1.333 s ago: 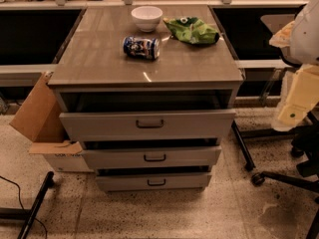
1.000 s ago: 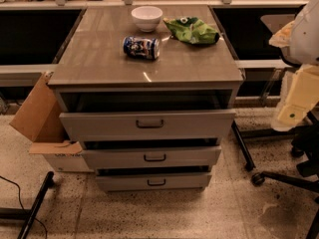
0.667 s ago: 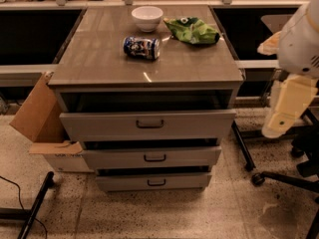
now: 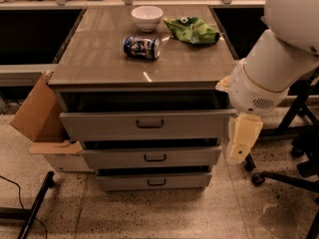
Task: Open top drawer
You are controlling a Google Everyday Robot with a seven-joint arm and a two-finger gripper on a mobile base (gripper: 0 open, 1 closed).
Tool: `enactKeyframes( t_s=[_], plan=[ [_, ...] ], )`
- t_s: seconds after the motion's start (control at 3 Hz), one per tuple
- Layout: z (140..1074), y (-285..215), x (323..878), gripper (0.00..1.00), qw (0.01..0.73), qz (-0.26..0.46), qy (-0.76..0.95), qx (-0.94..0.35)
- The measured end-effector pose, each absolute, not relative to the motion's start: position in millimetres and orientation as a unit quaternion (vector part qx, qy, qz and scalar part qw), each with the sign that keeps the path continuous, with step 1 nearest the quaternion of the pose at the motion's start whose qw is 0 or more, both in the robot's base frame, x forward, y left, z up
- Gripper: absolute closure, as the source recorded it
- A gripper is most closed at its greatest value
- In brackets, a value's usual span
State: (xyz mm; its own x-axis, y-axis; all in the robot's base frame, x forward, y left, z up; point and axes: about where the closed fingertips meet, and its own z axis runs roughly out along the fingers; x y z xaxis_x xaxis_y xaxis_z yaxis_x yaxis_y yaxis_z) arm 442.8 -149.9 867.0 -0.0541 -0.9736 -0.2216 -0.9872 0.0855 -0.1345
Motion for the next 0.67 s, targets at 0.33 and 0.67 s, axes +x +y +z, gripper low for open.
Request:
enactKeyframes(
  t_s=[0.33,0.67],
  plan=[
    [867,-150,443,0.00,0.128,0.027,0.726,-0.676],
    [838,-147,449,0.00,0.129,0.034,0.724,-0.677]
  ],
)
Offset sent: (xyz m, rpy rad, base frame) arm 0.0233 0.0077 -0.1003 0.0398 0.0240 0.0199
